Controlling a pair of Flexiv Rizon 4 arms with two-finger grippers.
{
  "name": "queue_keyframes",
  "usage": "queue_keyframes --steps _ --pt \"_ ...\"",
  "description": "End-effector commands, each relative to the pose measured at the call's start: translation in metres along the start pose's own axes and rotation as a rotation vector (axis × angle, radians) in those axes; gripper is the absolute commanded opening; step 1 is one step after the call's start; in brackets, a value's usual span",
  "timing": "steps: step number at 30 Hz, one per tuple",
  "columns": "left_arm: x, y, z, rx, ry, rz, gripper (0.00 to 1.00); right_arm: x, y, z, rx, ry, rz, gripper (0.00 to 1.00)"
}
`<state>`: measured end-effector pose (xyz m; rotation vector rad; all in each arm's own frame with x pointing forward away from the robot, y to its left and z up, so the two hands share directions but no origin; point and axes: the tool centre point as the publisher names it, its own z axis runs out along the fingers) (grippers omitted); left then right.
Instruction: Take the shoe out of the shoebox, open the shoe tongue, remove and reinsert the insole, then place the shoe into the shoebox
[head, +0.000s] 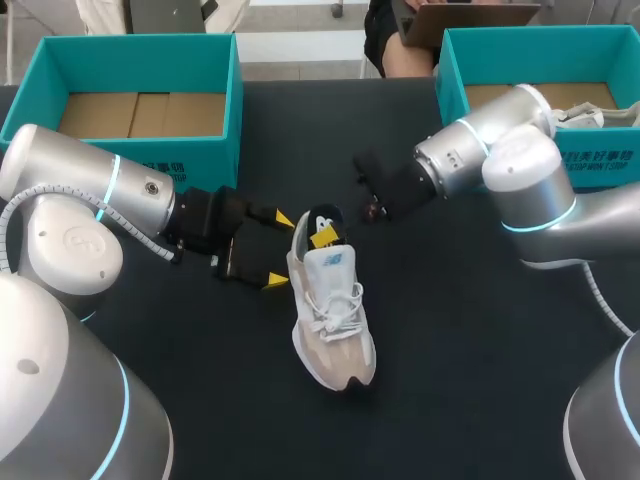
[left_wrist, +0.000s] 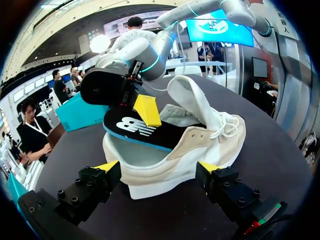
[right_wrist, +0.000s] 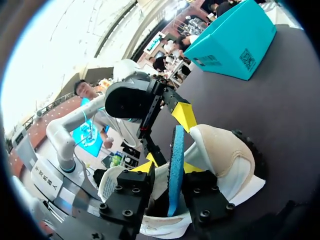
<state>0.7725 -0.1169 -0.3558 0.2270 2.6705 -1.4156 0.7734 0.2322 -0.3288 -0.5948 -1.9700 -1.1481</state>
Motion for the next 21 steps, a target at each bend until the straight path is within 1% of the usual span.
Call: queue_keyframes --steps 1,2,7,14,21 --pt "-0.001 0.0 0.001 -0.003 0.002 0.0 1.0 -0.004 0.006 -0.001 0.024 0.008 0.002 0.27" --pt "-0.001 0.0 0.001 -0.003 0.002 0.0 1.0 -0.005 0.006 0.0 0.025 0.01 0.002 0.25" --pt "-0.001 0.0 0.001 -0.003 0.002 0.0 1.0 -0.005 -0.001 0.007 0.016 0.023 0.015 0.0" --pt "-0.001 0.0 0.001 -0.003 0.002 0.0 1.0 -0.001 -0.017 0.02 -0.003 0.044 0.052 0.0" --pt "-0.001 0.0 0.001 -0.003 0.002 0.0 1.0 0.002 -0.022 0.025 -0.01 0.048 0.068 0.0"
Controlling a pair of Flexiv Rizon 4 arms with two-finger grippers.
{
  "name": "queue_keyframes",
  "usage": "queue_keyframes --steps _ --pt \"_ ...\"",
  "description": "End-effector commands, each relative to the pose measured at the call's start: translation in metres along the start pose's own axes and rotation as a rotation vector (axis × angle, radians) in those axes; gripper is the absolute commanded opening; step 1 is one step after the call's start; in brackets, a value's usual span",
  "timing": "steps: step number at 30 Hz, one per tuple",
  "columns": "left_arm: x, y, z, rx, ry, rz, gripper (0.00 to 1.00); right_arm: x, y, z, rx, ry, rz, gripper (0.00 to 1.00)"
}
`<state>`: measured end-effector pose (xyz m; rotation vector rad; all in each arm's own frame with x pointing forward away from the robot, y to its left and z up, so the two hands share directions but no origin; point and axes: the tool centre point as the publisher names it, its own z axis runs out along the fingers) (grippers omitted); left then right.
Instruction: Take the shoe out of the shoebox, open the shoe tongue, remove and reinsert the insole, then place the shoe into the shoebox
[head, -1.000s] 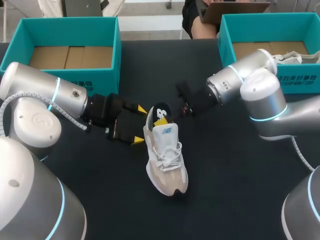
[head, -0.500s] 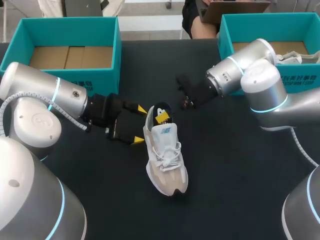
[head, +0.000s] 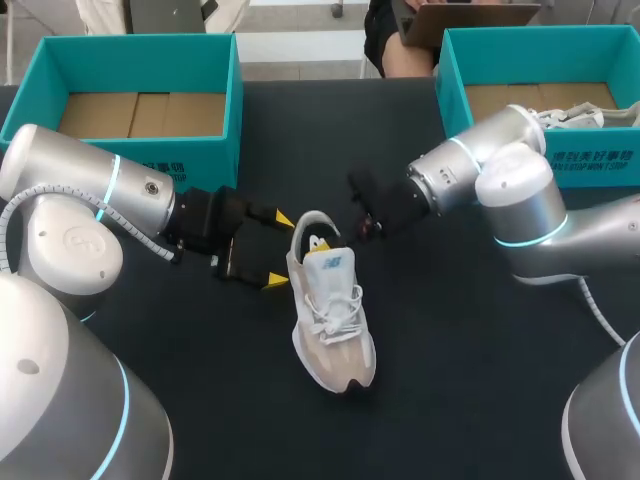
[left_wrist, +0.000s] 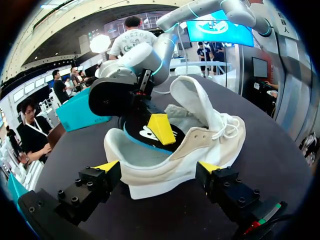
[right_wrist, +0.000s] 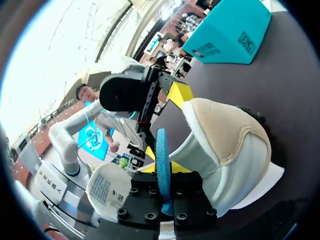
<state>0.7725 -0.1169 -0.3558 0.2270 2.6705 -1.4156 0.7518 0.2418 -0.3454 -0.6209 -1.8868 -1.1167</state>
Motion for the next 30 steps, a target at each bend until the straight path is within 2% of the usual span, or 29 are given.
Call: queue_keyframes --steps 1,5,9,19,30 --pt "-0.001 0.0 0.001 -0.003 0.002 0.0 1.0 0.002 -0.002 0.003 -0.006 -0.008 -0.001 0.02" --pt "-0.001 0.0 0.001 -0.003 0.002 0.0 1.0 0.004 0.004 0.001 0.001 -0.019 -0.016 0.24" --pt "-0.001 0.0 0.001 -0.003 0.002 0.0 1.0 0.008 0.009 -0.002 0.012 -0.03 -0.027 0.35" --pt "-0.001 0.0 0.001 -0.003 0.002 0.0 1.0 0.021 0.026 -0.006 0.043 -0.067 -0.063 0.4" --pt "-0.001 0.0 0.001 -0.003 0.002 0.0 1.0 0.017 0.047 -0.021 0.073 -0.092 -0.109 0.42"
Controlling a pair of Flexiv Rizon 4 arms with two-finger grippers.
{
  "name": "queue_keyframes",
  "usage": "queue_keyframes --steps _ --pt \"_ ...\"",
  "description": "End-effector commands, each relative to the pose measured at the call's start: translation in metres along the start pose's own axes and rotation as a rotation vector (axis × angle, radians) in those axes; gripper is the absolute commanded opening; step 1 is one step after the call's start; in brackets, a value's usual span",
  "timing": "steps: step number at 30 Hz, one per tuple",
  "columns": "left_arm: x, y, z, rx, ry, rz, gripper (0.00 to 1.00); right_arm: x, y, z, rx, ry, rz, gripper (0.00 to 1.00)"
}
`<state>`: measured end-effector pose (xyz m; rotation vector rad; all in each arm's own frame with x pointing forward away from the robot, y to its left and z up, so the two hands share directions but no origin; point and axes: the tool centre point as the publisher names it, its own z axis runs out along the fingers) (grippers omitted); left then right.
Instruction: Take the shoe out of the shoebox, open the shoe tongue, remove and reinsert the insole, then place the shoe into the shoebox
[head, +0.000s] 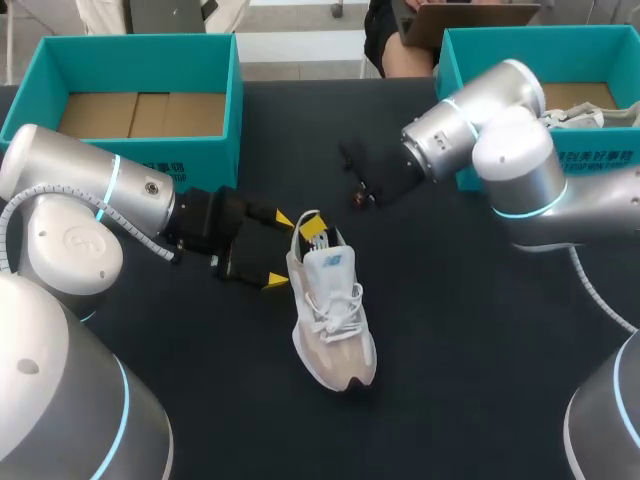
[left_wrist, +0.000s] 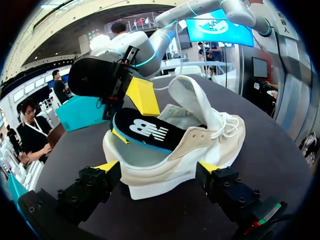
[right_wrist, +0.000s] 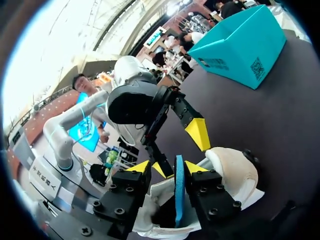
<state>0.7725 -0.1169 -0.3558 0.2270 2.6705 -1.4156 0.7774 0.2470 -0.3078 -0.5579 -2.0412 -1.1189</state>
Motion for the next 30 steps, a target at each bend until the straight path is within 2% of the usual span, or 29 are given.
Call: queue_keyframes --steps 1,12,18,23,27,30 --pt "-0.001 0.0 0.001 -0.003 0.002 0.0 1.0 -0.003 0.01 -0.007 0.026 0.001 -0.007 0.42" --pt "-0.001 0.0 0.001 -0.003 0.002 0.0 1.0 -0.005 0.029 -0.019 0.067 -0.01 -0.045 0.44" --pt "-0.001 0.0 0.001 -0.003 0.002 0.0 1.0 -0.005 0.033 -0.024 0.075 -0.017 -0.054 0.44" --pt "-0.001 0.0 0.001 -0.003 0.002 0.0 1.0 -0.001 0.029 -0.029 0.067 -0.033 -0.048 0.44" --pt "-0.001 0.0 0.001 -0.003 0.002 0.0 1.0 0.007 0.02 -0.038 0.029 -0.065 -0.041 0.44" --pt "-0.001 -0.004 -0.012 0.002 0.008 0.007 1.0 0.012 0.016 -0.045 0.006 -0.088 -0.035 0.43"
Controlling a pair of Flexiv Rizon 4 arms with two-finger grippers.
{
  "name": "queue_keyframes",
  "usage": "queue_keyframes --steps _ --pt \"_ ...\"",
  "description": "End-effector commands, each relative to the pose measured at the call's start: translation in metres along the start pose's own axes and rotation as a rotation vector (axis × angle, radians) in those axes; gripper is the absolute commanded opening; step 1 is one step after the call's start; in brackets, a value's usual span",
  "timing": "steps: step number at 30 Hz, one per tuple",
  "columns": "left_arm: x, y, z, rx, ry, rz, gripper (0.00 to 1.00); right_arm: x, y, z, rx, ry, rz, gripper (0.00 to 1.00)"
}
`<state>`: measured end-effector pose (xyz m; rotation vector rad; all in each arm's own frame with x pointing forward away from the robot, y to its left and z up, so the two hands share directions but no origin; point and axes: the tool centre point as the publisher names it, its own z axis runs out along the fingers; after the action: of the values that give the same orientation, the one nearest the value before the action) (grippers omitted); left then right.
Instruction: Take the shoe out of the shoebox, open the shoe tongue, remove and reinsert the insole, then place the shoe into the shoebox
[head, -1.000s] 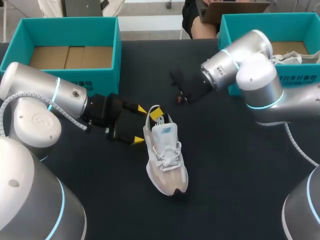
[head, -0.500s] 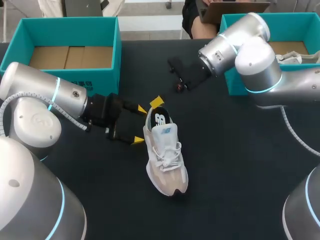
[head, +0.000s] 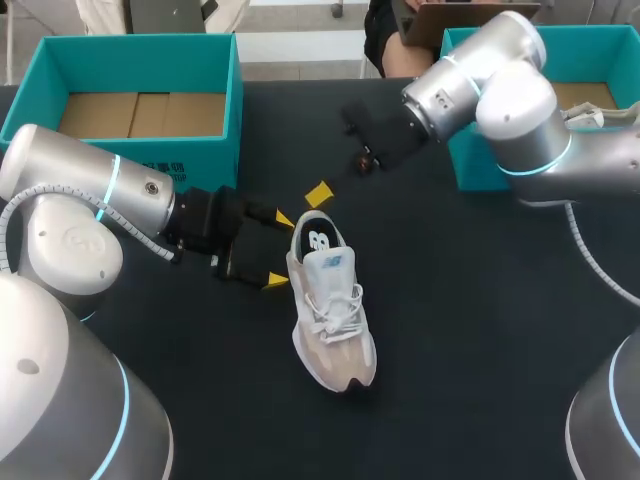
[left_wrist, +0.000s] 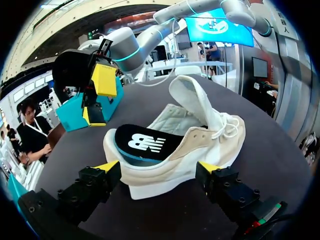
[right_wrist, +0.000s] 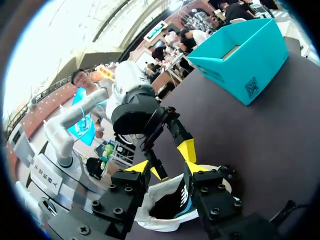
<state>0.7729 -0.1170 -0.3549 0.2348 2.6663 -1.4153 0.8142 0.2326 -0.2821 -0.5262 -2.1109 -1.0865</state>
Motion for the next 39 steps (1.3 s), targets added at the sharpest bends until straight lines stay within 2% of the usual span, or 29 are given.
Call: queue_keyframes --steps 1,4,6,7,9,12,19,23,29,32,39 --pt "-0.001 -0.004 -0.015 0.006 0.007 0.007 1.0 0.018 -0.015 -0.01 -0.046 -0.055 0.003 0.43" --pt "-0.003 -0.006 -0.029 0.004 0.02 0.011 1.0 0.022 -0.016 -0.014 -0.076 -0.081 0.025 0.4" --pt "-0.004 -0.006 -0.037 0.004 0.005 0.008 1.0 0.022 -0.018 -0.016 -0.088 -0.097 0.053 0.34" --pt "-0.005 -0.005 -0.04 -0.003 -0.004 0.008 1.0 0.022 -0.019 -0.016 -0.098 -0.098 0.058 0.26" --pt "-0.008 -0.004 -0.044 -0.013 -0.013 0.01 1.0 0.022 -0.021 -0.016 -0.102 -0.109 0.094 0.22" --pt "-0.011 -0.003 -0.051 -0.046 -0.03 0.02 1.0 0.023 -0.024 -0.016 -0.115 -0.132 0.124 0.0" --pt "-0.02 -0.004 -0.069 -0.048 -0.054 0.026 1.0 0.033 -0.032 -0.019 -0.163 -0.24 0.188 0.0" --pt "-0.024 0.009 -0.08 -0.032 -0.053 0.01 1.0 0.039 -0.035 -0.018 -0.177 -0.34 0.249 0.0" --pt "-0.031 0.009 -0.088 -0.031 -0.048 0.018 1.0 0.05 -0.038 -0.018 -0.13 -0.495 0.34 0.0" --pt "-0.034 0.007 -0.092 -0.016 -0.014 0.017 1.0 0.05 -0.038 -0.018 -0.13 -0.495 0.34 0.0" --pt "-0.039 0.005 -0.108 -0.041 0.01 0.029 1.0 0.05 -0.038 -0.018 -0.13 -0.495 0.34 0.0"
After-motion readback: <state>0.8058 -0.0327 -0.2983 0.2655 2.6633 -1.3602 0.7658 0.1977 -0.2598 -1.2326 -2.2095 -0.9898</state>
